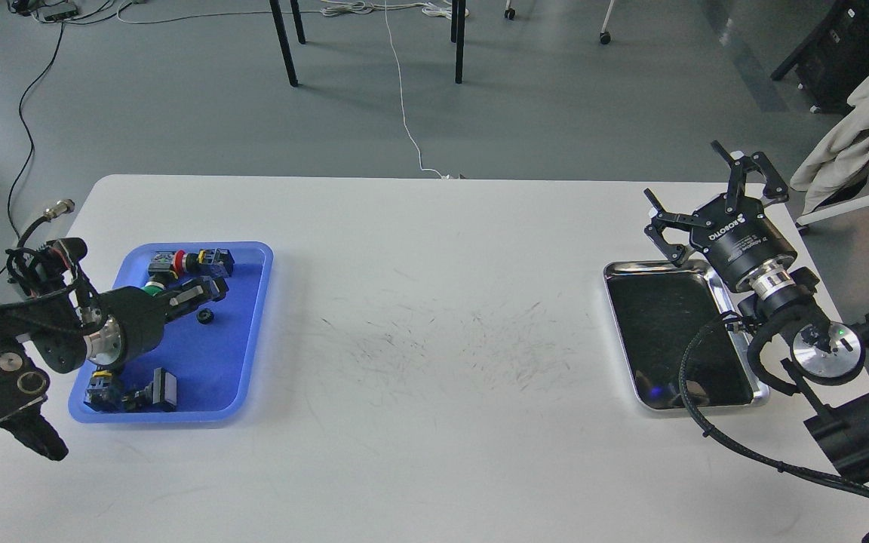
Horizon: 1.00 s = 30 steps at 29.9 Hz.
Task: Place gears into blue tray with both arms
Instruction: 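Carry the second black part into the blue tray and release it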
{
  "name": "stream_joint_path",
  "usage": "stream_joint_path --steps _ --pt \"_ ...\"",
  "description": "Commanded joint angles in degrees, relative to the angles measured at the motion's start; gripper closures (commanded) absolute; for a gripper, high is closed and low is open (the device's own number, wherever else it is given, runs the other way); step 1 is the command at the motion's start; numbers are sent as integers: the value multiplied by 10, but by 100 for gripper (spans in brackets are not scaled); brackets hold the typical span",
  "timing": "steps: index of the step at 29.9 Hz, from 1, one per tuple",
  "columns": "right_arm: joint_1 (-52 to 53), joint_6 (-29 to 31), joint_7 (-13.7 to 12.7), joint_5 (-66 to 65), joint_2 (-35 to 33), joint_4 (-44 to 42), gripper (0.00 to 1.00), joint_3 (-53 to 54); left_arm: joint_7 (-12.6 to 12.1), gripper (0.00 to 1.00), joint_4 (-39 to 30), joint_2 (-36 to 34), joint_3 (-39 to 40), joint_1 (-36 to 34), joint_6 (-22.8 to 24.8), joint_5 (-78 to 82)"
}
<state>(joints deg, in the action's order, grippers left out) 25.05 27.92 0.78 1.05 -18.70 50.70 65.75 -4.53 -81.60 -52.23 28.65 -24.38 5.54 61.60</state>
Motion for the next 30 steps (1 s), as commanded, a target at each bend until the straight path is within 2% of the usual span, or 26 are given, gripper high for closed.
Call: stream_joint_path --steps 1,10,13,18,23,24,30 --pt "0 0 0 0 0 -1 3 -2 3 90 6 5 18 34 0 -4" --pt "0 1 0 -1 0 -1 3 -2 9 89 45 22 26 41 0 -6" --pt "0 1 0 -1 -1 -1 3 -2 9 85 46 24 26 42 0 -4" --pt "0 1 0 -1 -1 -2 3 -2 8 62 53 24 26 42 0 -1" --pt "-1 1 0 -1 -1 -2 3 -2 8 20 54 24 26 42 -11 -1" --pt "-1 1 0 -1 -1 -2 3 -2 8 15 54 24 26 42 -16 -1" --pt "-2 1 0 -1 -1 -2 3 -2 8 5 57 21 28 40 -26 -6"
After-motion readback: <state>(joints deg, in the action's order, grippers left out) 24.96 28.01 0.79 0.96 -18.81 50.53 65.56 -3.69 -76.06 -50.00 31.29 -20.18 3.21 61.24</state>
